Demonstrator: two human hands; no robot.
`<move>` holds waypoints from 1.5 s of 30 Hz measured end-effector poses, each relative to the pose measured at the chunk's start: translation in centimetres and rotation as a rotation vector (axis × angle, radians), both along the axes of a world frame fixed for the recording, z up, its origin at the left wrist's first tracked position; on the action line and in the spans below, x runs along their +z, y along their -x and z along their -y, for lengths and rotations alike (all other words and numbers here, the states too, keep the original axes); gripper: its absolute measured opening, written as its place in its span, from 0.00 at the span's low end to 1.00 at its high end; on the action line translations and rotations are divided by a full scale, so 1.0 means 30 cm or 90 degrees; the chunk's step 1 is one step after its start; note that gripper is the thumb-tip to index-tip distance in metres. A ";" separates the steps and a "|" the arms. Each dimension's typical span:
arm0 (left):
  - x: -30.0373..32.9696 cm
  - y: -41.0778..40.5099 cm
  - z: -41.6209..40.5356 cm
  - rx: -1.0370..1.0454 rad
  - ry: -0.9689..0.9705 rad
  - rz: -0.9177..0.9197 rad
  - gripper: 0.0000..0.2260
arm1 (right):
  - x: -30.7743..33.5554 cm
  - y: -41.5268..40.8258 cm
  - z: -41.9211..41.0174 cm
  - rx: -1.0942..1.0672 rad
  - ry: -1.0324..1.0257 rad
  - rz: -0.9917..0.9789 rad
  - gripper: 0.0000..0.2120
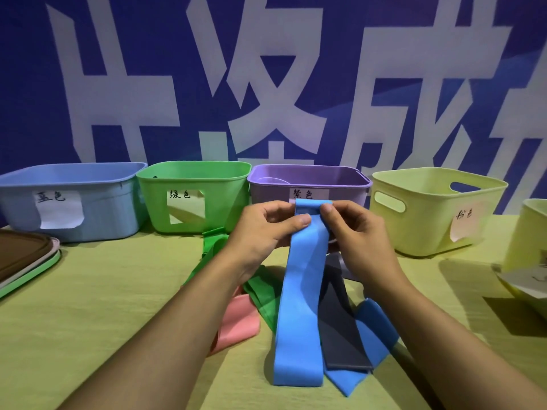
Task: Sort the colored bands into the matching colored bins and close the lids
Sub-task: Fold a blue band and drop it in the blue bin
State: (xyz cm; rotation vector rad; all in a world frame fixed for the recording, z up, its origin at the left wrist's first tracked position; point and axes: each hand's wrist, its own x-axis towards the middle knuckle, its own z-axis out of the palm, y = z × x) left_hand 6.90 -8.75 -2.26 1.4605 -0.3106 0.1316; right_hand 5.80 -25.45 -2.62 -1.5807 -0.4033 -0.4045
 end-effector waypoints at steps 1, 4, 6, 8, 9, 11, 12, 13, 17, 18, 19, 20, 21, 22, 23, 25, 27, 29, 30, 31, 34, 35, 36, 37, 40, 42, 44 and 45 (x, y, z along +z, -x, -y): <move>-0.001 -0.001 -0.001 -0.002 0.006 0.000 0.11 | -0.002 -0.001 -0.001 0.005 0.005 0.001 0.06; 0.001 -0.001 -0.004 -0.004 0.018 -0.004 0.10 | -0.005 -0.002 -0.002 0.009 0.023 0.014 0.08; 0.003 0.002 -0.004 -0.008 0.022 -0.008 0.09 | -0.008 -0.004 0.000 0.007 0.030 0.022 0.09; 0.006 0.004 -0.001 -0.009 0.019 -0.011 0.08 | -0.010 -0.007 0.003 0.008 0.035 0.023 0.08; 0.008 0.006 0.001 -0.009 0.018 -0.013 0.08 | -0.011 -0.008 0.004 0.010 0.035 0.023 0.08; 0.014 0.010 0.007 0.000 0.025 -0.021 0.14 | -0.011 -0.008 0.004 0.018 0.036 0.028 0.09; 0.016 0.014 0.011 0.009 0.029 -0.026 0.17 | -0.011 -0.007 0.003 0.023 0.037 0.027 0.09; 0.015 0.013 0.012 0.023 0.029 -0.028 0.19 | -0.011 -0.007 0.001 0.029 0.041 0.027 0.09; 0.006 0.003 0.009 0.074 0.011 -0.011 0.10 | -0.018 -0.013 -0.001 0.044 0.050 0.019 0.10; 0.005 0.002 0.007 0.074 0.008 -0.006 0.10 | -0.019 -0.014 -0.001 0.046 0.048 0.014 0.10; 0.004 -0.001 0.006 0.073 0.006 0.000 0.09 | -0.020 -0.015 0.000 0.047 0.043 0.006 0.10; 0.005 -0.001 0.005 0.070 0.009 0.003 0.08 | -0.020 -0.015 0.000 0.047 0.036 -0.005 0.10; 0.004 -0.003 0.005 0.068 0.015 0.007 0.06 | -0.018 -0.014 -0.001 0.044 0.026 -0.017 0.10; 0.006 0.000 0.006 0.064 0.022 0.008 0.04 | -0.016 -0.012 -0.001 0.040 0.017 -0.030 0.09; 0.006 0.000 0.007 0.062 0.029 0.011 0.02 | -0.012 -0.008 -0.004 0.035 0.007 -0.043 0.09; 0.004 -0.001 0.007 0.054 0.034 0.021 0.03 | -0.004 0.001 -0.010 0.027 -0.007 -0.075 0.16; 0.003 0.000 0.008 0.044 0.027 0.027 0.05 | 0.004 0.009 -0.012 0.023 0.000 -0.101 0.21; 0.003 0.002 0.011 0.034 0.021 0.032 0.05 | 0.010 0.014 -0.012 0.027 0.000 -0.111 0.21; 0.003 0.003 0.012 0.030 0.018 0.035 0.05 | 0.011 0.015 -0.012 0.028 -0.001 -0.109 0.20; 0.002 0.003 0.013 0.028 0.016 0.036 0.06 | 0.011 0.015 -0.012 0.024 0.002 -0.103 0.19; -0.003 -0.002 0.010 0.016 0.016 0.033 0.07 | 0.004 0.008 -0.010 0.007 0.013 -0.085 0.16; -0.004 -0.002 0.008 0.011 0.013 0.030 0.07 | 0.001 0.007 -0.009 0.006 0.015 -0.080 0.15; -0.003 0.000 0.007 0.005 0.013 0.026 0.07 | -0.002 0.005 -0.007 0.005 0.018 -0.074 0.15; -0.003 0.001 0.006 -0.001 0.011 0.023 0.08 | -0.004 0.003 -0.005 0.005 0.022 -0.069 0.15; 0.004 0.009 0.005 -0.019 0.019 0.008 0.11 | -0.008 -0.002 -0.001 0.005 0.029 -0.061 0.14; 0.007 0.009 0.005 -0.022 0.018 -0.018 0.19 | -0.008 -0.005 -0.002 0.004 0.035 -0.059 0.13; 0.005 0.003 0.005 -0.002 -0.008 -0.052 0.30 | -0.007 -0.007 -0.002 0.010 0.036 -0.048 0.10; 0.001 -0.001 0.004 0.015 -0.026 -0.065 0.36 | -0.007 -0.007 -0.003 0.013 0.038 -0.038 0.09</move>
